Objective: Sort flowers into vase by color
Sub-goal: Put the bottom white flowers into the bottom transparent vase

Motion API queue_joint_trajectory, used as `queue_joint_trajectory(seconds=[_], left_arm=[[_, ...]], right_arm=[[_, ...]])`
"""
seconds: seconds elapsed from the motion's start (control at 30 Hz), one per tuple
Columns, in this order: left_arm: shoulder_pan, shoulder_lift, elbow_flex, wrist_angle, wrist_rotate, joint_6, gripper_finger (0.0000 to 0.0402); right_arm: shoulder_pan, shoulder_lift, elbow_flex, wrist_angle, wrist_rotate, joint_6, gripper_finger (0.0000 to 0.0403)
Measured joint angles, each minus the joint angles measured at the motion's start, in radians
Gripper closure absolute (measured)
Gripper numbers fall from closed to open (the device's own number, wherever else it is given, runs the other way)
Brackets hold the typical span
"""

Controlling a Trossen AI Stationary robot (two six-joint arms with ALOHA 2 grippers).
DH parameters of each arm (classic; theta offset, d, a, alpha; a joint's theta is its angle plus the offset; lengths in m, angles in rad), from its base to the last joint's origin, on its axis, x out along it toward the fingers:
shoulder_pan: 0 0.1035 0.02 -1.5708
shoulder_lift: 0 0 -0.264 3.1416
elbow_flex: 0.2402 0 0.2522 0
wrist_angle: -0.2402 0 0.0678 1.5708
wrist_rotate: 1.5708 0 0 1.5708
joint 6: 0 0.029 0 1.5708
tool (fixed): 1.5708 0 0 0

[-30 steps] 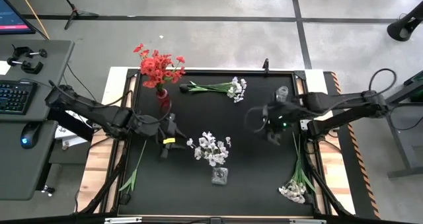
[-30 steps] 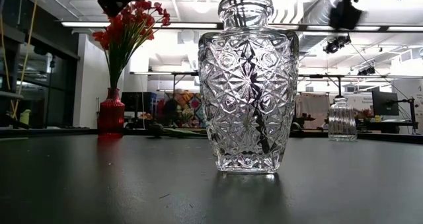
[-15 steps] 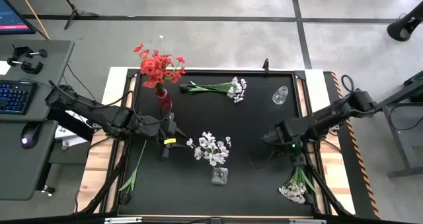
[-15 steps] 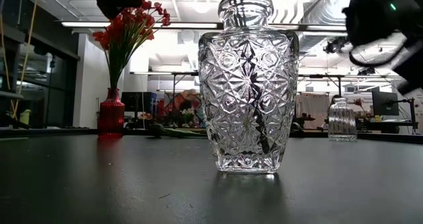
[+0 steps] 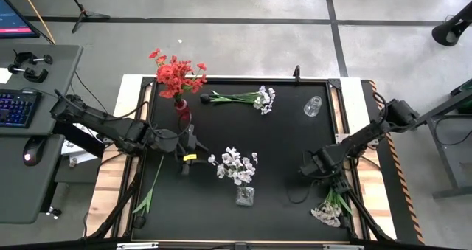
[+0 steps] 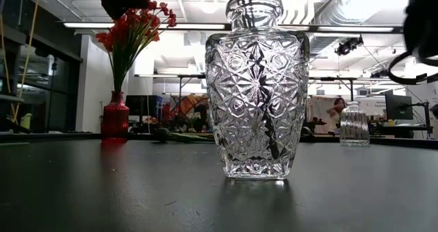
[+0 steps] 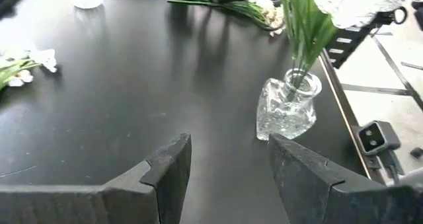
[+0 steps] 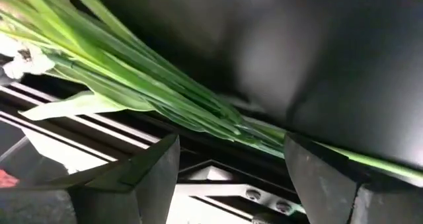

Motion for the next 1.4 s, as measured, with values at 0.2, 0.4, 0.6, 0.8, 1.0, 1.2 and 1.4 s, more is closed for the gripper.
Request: queue_joint_trajectory(seconds=[0.2, 0.4, 0.6, 0.8, 1.0, 1.2, 1.4], left_arm=[[0.000, 0.000, 0.000, 0.001, -0.014, -0.001, 0.0213], [0.000, 0.000, 0.000, 0.001, -0.014, -0.001, 0.0213], [0.000, 0.001, 0.000, 0.000, -0.014, -0.001, 0.0213], [0.000, 0.001, 0.000, -0.001, -0.014, -0.001, 0.0213], [0.000, 0.001, 0.000, -0.005, -0.012, 0.000, 0.0213], [-0.003, 0.000, 0.000, -0.044, -0.007, 0.000, 0.0213], [-0.003, 0.000, 0.000, -0.070, -0.010, 0.000, 0.0213]], right_arm=[[0.081, 0.000, -0.019, 0.084, 0.030, 0.066, 0.0144], [0.137, 0.000, -0.001, 0.160, 0.150, 0.136, 0.0144], [0.140, 0.000, 0.070, 0.260, 0.354, 0.094, 0.0144], [0.099, -0.001, 0.136, 0.279, 0.500, 0.038, 0.0144], [0.058, -0.001, 0.133, 0.261, 0.470, 0.026, 0.0144], [0.062, 0.012, 0.133, 0.272, 0.389, -0.027, 0.0144], [0.078, 0.101, 0.133, 0.303, 0.408, -0.037, 0.0144]])
